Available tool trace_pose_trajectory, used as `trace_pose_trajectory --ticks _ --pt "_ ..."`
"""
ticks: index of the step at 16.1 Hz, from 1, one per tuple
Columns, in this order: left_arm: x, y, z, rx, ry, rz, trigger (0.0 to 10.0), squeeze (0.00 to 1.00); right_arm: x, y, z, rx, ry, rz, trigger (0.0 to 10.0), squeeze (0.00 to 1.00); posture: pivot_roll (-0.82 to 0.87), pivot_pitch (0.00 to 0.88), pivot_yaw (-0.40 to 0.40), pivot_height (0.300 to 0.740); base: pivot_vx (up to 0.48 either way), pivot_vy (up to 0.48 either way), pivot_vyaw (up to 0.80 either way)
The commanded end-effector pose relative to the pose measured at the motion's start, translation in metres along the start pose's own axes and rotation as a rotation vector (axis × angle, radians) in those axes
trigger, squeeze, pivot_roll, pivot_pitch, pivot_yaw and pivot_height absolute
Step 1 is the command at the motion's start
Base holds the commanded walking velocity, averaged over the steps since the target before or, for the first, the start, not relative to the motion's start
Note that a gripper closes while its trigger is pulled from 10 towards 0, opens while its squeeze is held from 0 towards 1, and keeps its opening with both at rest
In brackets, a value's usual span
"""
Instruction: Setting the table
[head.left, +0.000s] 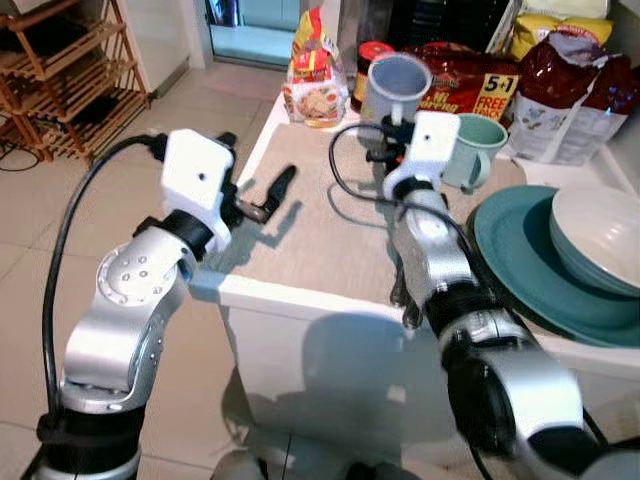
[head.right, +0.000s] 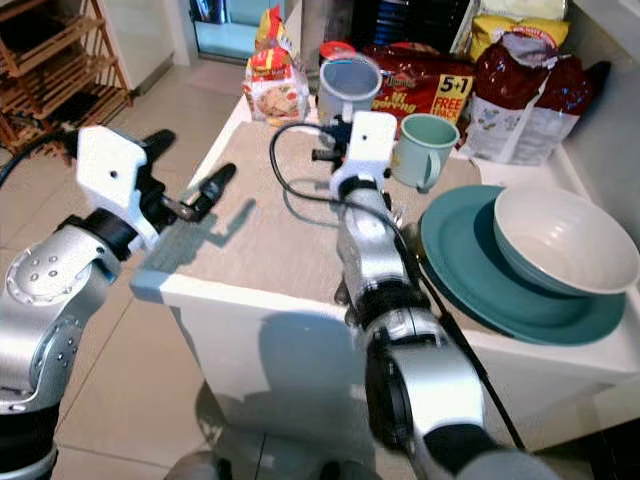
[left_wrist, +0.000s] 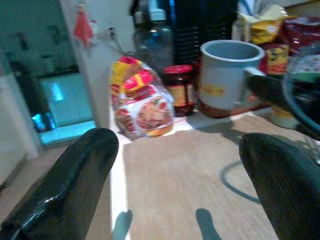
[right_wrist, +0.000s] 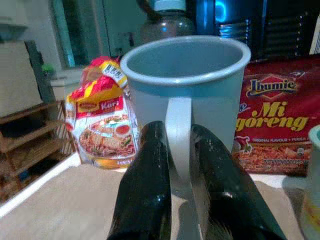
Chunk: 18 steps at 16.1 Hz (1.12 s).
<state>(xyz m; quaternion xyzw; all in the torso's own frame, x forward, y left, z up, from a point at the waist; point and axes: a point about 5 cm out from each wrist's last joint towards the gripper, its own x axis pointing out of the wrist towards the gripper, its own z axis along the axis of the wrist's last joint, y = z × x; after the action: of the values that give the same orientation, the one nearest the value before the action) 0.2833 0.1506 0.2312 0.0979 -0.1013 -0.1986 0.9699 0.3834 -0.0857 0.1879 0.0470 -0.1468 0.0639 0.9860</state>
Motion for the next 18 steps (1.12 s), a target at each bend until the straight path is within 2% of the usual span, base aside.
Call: trace_pose_trajectory --ticks 1,2,4,7,10,12,13,14,15,17,18 --pt "-0.004 0.002 -0.001 -0.008 0.000 0.037 10.0 0.00 -0.005 0.001 0.016 -0.072 -0.123 0.042 0.0 0.00 0.28 0.041 -0.071 0.740 0.000 0.000 0.00" --pt "-0.004 0.003 -0.002 -0.011 0.000 0.043 10.0 0.00 -0.007 0.002 0.018 -0.091 -0.147 0.052 0.0 0.00 0.27 0.042 -0.071 0.740 0.000 0.000 0.00" --pt "-0.002 0.001 -0.006 -0.044 -0.001 0.069 10.0 0.00 -0.024 0.000 0.046 -0.287 -0.386 0.103 0.0 0.00 0.26 0.044 -0.069 0.740 0.000 0.000 0.00" --pt "-0.001 -0.005 -0.006 -0.067 -0.017 0.068 10.0 0.00 -0.034 -0.009 0.062 -0.342 -0.487 0.041 0.0 0.00 0.27 0.031 -0.076 0.740 0.000 0.000 0.00" --pt "0.002 -0.010 -0.003 -0.086 -0.033 0.049 10.0 0.00 -0.042 -0.008 0.076 -0.351 -0.594 0.040 0.0 0.00 0.27 0.015 -0.065 0.740 0.000 0.000 0.00" --pt "0.003 -0.011 -0.002 -0.078 -0.041 0.040 10.0 0.00 -0.044 -0.006 0.076 -0.320 -0.575 0.053 0.0 0.00 0.27 0.015 -0.065 0.740 0.000 0.000 0.00" --pt "0.003 -0.013 -0.005 -0.061 -0.029 0.032 10.0 0.00 -0.047 -0.006 0.064 -0.232 -0.450 0.084 4.7 0.00 0.26 0.000 -0.043 0.740 0.000 0.000 0.00" --pt "0.003 -0.013 -0.006 -0.058 -0.027 0.031 10.0 0.00 -0.049 -0.006 0.062 -0.210 -0.428 0.091 4.7 0.00 0.26 0.000 -0.043 0.740 0.000 0.000 0.00" --pt "0.001 -0.015 -0.006 -0.055 -0.023 0.027 10.0 0.00 -0.058 -0.008 0.061 -0.155 -0.402 0.087 10.0 0.00 0.26 0.000 -0.048 0.740 -0.368 0.000 0.00" --pt "0.000 -0.018 -0.007 -0.040 -0.015 0.017 10.0 0.00 -0.069 -0.010 0.061 -0.097 -0.373 0.080 10.0 0.00 0.24 0.000 -0.053 0.740 -0.375 0.000 0.00" --pt "0.000 -0.019 -0.008 -0.038 -0.014 0.017 10.0 0.00 -0.072 -0.011 0.062 -0.105 -0.369 0.089 10.0 0.00 0.24 0.000 -0.061 0.740 -0.386 0.000 0.00"
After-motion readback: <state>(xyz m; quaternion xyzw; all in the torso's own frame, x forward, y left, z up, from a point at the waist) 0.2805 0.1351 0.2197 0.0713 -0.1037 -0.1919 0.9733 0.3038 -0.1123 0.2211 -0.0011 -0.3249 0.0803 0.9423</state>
